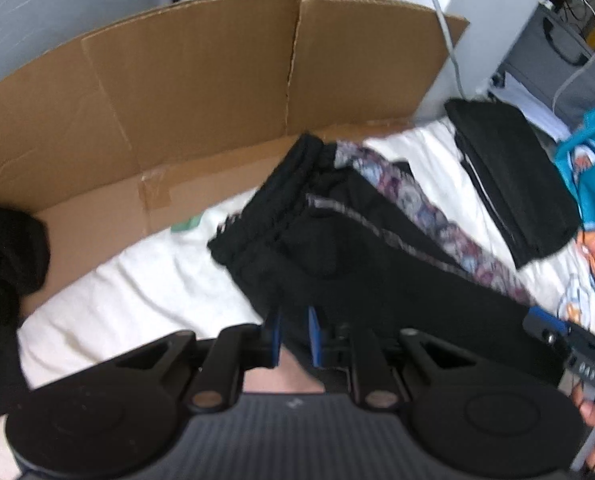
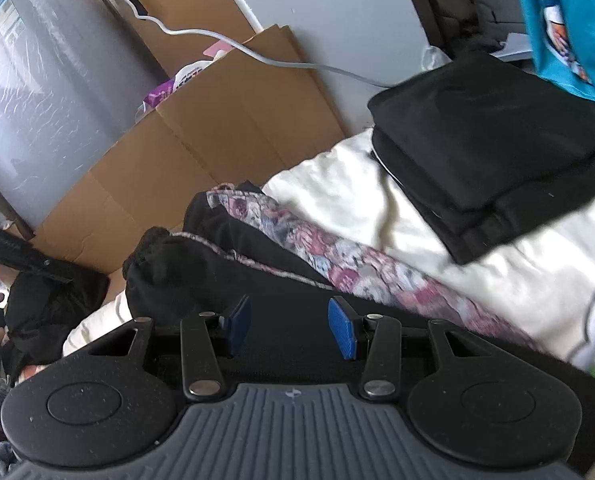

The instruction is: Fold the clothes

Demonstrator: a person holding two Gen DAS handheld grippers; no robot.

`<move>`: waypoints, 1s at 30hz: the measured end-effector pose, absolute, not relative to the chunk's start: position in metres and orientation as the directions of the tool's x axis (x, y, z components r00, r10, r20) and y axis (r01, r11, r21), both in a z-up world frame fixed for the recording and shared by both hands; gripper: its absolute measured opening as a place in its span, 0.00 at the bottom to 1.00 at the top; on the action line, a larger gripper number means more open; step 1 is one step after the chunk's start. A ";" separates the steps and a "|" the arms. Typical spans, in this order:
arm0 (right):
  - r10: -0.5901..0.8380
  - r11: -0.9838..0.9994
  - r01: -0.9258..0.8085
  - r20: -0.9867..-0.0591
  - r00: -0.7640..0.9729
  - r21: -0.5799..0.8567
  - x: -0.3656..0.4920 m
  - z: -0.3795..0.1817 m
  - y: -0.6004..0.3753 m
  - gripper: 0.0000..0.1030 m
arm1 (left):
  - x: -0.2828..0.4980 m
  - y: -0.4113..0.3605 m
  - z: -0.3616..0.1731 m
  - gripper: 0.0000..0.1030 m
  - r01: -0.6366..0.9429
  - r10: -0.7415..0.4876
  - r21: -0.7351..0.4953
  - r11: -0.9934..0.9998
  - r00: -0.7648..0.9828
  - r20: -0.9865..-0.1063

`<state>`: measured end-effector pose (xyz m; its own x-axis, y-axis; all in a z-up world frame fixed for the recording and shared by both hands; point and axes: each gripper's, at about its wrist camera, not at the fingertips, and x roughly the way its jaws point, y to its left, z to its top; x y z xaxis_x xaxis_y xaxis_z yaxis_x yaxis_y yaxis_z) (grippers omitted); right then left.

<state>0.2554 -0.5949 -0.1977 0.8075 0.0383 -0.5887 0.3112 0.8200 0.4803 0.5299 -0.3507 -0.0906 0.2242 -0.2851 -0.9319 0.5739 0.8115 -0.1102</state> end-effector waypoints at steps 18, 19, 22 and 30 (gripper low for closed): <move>0.056 0.886 0.281 -0.688 0.724 0.368 0.306 -0.213 -0.608 0.49 | 0.583 -0.432 -0.157 0.50 0.685 -0.347 -0.074 0.725 0.270 -0.898; 0.055 0.890 0.279 -0.693 0.719 0.360 0.306 -0.215 -0.608 0.49 | 0.584 -0.433 -0.160 0.53 0.691 -0.349 -0.075 0.719 0.266 -0.899; 0.052 0.902 0.273 -0.712 0.700 0.334 0.308 -0.220 -0.606 0.49 | 0.585 -0.431 -0.173 0.56 0.699 -0.343 -0.075 0.711 0.251 -0.905; -0.038 0.931 0.307 -0.785 0.618 0.197 0.312 -0.235 -0.601 0.49 | 0.580 -0.419 -0.186 0.56 0.710 -0.382 -0.134 0.692 0.201 -0.902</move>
<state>0.3119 -0.6014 -0.2351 0.6182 -0.0378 -0.7851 0.3072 0.9310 0.1971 0.5802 -0.4193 -0.1856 0.2013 -0.3819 -0.9020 0.7096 0.6917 -0.1345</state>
